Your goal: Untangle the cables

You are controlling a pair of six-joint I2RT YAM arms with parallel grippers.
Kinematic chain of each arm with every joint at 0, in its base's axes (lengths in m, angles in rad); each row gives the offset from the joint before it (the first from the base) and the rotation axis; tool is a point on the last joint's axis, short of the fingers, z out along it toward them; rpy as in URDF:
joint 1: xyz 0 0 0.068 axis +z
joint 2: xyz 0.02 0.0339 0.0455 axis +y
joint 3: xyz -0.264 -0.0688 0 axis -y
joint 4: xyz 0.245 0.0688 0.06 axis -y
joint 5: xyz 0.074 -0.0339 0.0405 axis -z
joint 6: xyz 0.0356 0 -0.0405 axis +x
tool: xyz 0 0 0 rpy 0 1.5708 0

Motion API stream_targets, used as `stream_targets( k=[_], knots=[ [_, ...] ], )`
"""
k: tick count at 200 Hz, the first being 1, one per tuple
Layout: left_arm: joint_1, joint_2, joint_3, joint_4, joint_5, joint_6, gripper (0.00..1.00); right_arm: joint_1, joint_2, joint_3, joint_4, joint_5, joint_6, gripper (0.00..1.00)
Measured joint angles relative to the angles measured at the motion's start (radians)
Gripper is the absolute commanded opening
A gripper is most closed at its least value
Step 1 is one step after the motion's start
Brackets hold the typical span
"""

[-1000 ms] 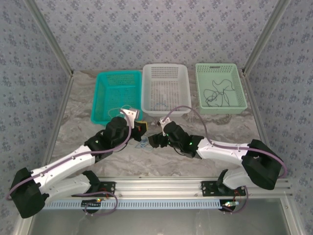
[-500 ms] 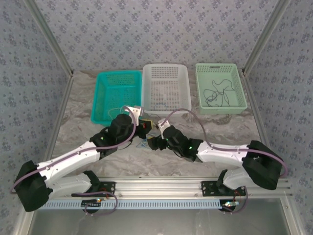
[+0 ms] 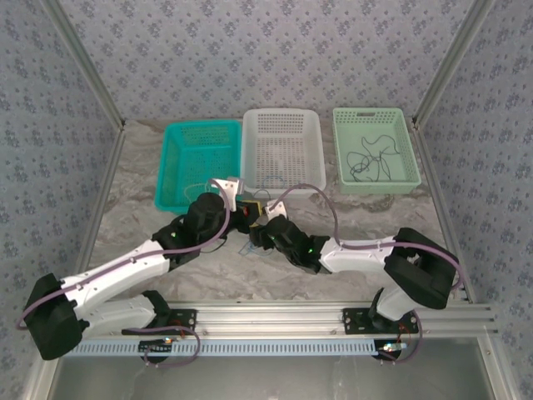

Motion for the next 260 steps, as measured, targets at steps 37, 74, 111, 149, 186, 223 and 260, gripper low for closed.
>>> stream_targets(
  k=[37,74,111,149,186,223,260],
  knots=[
    [-0.004,-0.076,0.084,-0.001,-0.001,0.043,0.0,0.007,0.012,-0.024,-0.043,0.002,0.048,0.57],
    [-0.003,-0.103,0.126,-0.01,0.0,0.075,0.0,0.013,0.012,-0.057,-0.077,0.002,0.09,0.57],
    [0.004,-0.104,0.181,-0.052,0.0,0.113,0.0,0.023,0.0,-0.112,-0.098,0.003,0.13,0.58],
    [0.017,-0.104,0.31,-0.083,0.0,0.177,0.0,0.023,-0.026,-0.172,-0.119,0.018,0.171,0.6],
    [0.034,-0.103,0.422,-0.087,0.008,0.225,0.0,0.023,-0.049,-0.193,-0.136,0.033,0.196,0.61],
    [0.037,-0.086,0.482,-0.084,0.02,0.248,0.0,0.023,-0.054,-0.205,-0.145,0.04,0.215,0.61],
    [0.037,-0.077,0.512,-0.104,0.037,0.27,0.0,0.023,-0.066,-0.215,-0.16,0.049,0.233,0.57]
  ],
)
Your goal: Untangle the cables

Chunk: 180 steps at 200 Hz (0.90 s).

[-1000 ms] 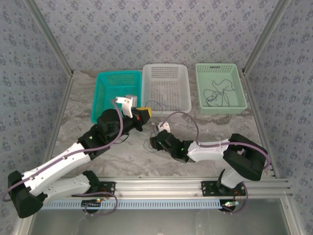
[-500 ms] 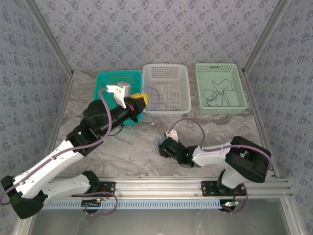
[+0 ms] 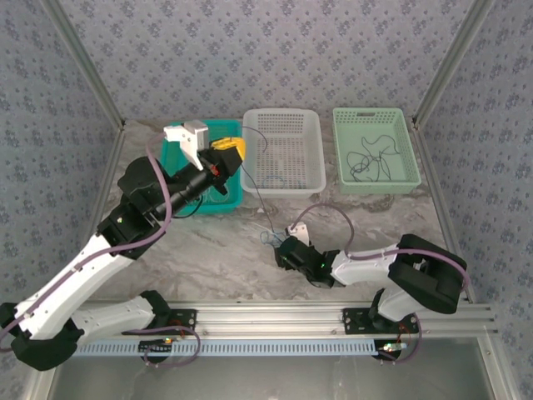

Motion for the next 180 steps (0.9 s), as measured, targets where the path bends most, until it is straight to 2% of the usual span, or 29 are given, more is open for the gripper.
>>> stream_targets(
  k=[31,74,84,103,125,180],
  knots=[
    [0.008,-0.022,0.032,-0.031,-0.021,0.05,0.0,0.0,-0.023,-0.023,-0.014,0.021,0.039,0.5],
    [0.014,-0.056,0.125,-0.084,-0.062,0.124,0.0,-0.007,-0.13,-0.11,-0.028,0.039,0.092,0.51],
    [0.02,-0.063,0.135,-0.087,-0.072,0.14,0.0,-0.013,-0.163,-0.127,-0.047,0.04,0.098,0.54],
    [0.035,-0.068,0.142,-0.094,-0.083,0.156,0.0,-0.023,-0.217,-0.151,-0.085,0.042,0.098,0.67],
    [0.047,-0.066,0.142,-0.094,-0.078,0.155,0.0,-0.028,-0.269,-0.158,-0.146,0.042,0.085,0.76],
    [0.051,-0.007,0.128,-0.071,-0.022,0.105,0.0,-0.026,-0.376,-0.159,-0.261,0.043,0.042,0.81]
  ],
)
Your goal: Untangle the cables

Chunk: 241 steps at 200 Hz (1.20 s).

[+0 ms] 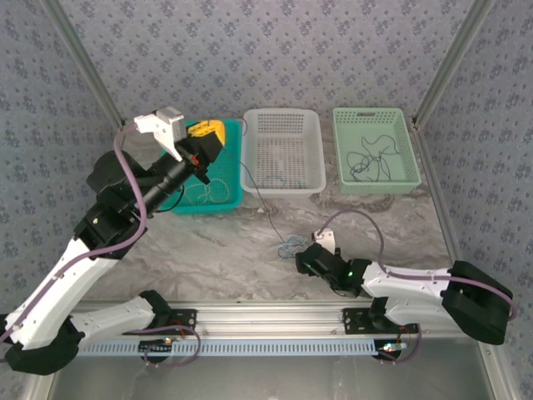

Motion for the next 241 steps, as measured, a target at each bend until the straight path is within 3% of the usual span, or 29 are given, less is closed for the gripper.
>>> stream_targets(
  k=[80,110,137,193,241],
  knots=[
    [0.0,0.084,-0.001,0.054,0.052,-0.057,0.0,0.059,-0.406,0.035,-0.203,-0.004,-0.181,0.9],
    [0.0,0.114,-0.001,0.063,0.066,-0.075,0.0,0.064,-0.468,0.043,-0.197,-0.012,-0.235,0.92],
    [0.0,0.138,-0.001,0.082,0.088,-0.098,0.0,0.066,-0.349,0.097,-0.123,-0.012,-0.292,0.94],
    [0.0,0.146,-0.001,0.1,0.113,-0.119,0.0,0.065,0.097,0.291,0.124,-0.095,-0.43,0.96],
    [0.0,0.141,-0.001,0.1,0.123,-0.12,0.0,0.026,0.296,0.33,0.246,-0.119,-0.454,0.85]
  ],
)
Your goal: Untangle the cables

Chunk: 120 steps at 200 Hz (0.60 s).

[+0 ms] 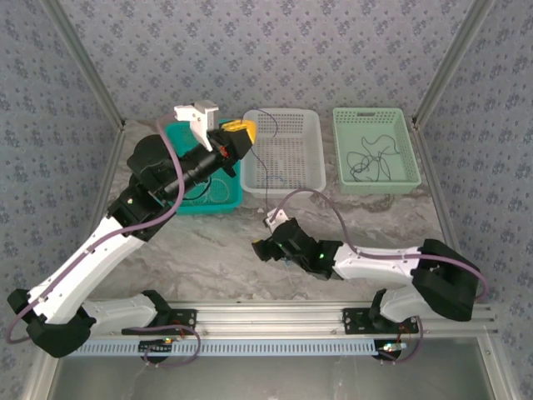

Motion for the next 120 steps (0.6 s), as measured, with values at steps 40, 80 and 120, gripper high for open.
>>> stream_targets(
  k=[40,80,120],
  knots=[
    [0.002,-0.015,0.015,-0.01,-0.005,0.025,0.0,-0.032,0.065,0.0,0.027,-0.017,0.011,0.65],
    [0.019,-0.018,0.121,-0.037,-0.012,0.077,0.0,-0.045,0.07,-0.011,0.026,-0.017,0.018,0.59],
    [0.027,-0.025,0.2,-0.056,-0.012,0.114,0.0,-0.096,0.071,-0.045,0.026,-0.017,0.018,0.55]
  ],
)
